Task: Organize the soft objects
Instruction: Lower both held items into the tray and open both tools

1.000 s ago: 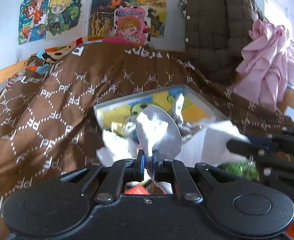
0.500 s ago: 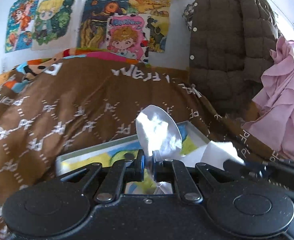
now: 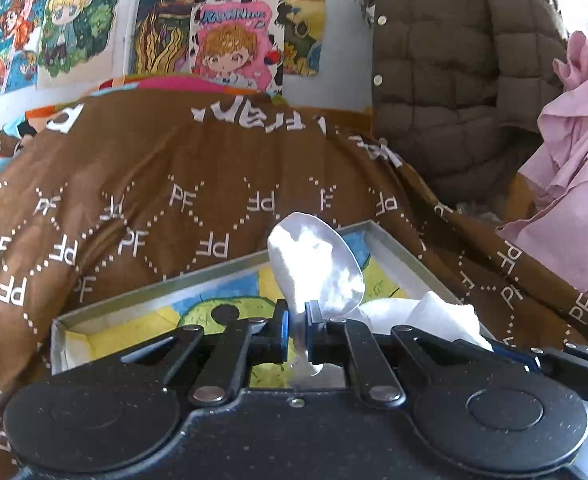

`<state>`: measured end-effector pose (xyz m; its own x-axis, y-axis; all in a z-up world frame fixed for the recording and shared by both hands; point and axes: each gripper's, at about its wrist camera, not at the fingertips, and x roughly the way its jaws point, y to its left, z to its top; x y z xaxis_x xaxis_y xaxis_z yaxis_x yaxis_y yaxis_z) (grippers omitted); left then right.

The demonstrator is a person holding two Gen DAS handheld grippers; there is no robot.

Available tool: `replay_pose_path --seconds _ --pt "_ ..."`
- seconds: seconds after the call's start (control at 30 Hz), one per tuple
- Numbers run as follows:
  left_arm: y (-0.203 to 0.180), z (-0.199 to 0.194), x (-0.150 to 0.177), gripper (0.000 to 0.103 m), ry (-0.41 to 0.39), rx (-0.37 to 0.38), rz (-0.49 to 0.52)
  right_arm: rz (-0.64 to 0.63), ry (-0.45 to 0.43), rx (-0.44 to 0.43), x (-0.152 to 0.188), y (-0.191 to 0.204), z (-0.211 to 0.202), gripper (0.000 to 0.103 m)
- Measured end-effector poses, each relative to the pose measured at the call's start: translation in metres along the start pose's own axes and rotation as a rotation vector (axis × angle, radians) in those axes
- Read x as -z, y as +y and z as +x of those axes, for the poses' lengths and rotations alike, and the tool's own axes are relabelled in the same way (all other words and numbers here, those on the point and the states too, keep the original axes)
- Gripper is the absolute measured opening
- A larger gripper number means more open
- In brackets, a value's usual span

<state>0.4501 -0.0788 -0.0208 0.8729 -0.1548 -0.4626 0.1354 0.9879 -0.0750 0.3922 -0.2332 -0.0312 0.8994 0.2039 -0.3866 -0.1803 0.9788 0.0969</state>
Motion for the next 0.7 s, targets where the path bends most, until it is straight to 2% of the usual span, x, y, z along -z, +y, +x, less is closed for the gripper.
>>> replay_pose_path --seconds 0.2,0.4,0.5,0.57,0.7 --pt "-0.002 0.014 0.003 0.009 0.056 -0.016 -0.024 0.092 0.067 -0.005 0.003 -0.015 0.012 0.007" --pt "-0.009 0.023 0.002 0.01 0.128 -0.024 -0.004 0.19 0.112 0.004 0.006 -0.034 0.021 0.013" --pt "-0.011 0.023 0.001 0.014 0.142 -0.024 -0.005 0.212 0.118 0.008 0.008 -0.039 0.022 0.02" --pt "-0.012 0.021 0.002 0.016 0.149 -0.025 -0.001 0.222 0.122 0.007 0.008 -0.041 0.023 0.03" --pt "-0.014 0.017 0.002 0.019 0.149 -0.04 0.021 0.219 0.121 0.011 0.007 -0.042 0.021 0.042"
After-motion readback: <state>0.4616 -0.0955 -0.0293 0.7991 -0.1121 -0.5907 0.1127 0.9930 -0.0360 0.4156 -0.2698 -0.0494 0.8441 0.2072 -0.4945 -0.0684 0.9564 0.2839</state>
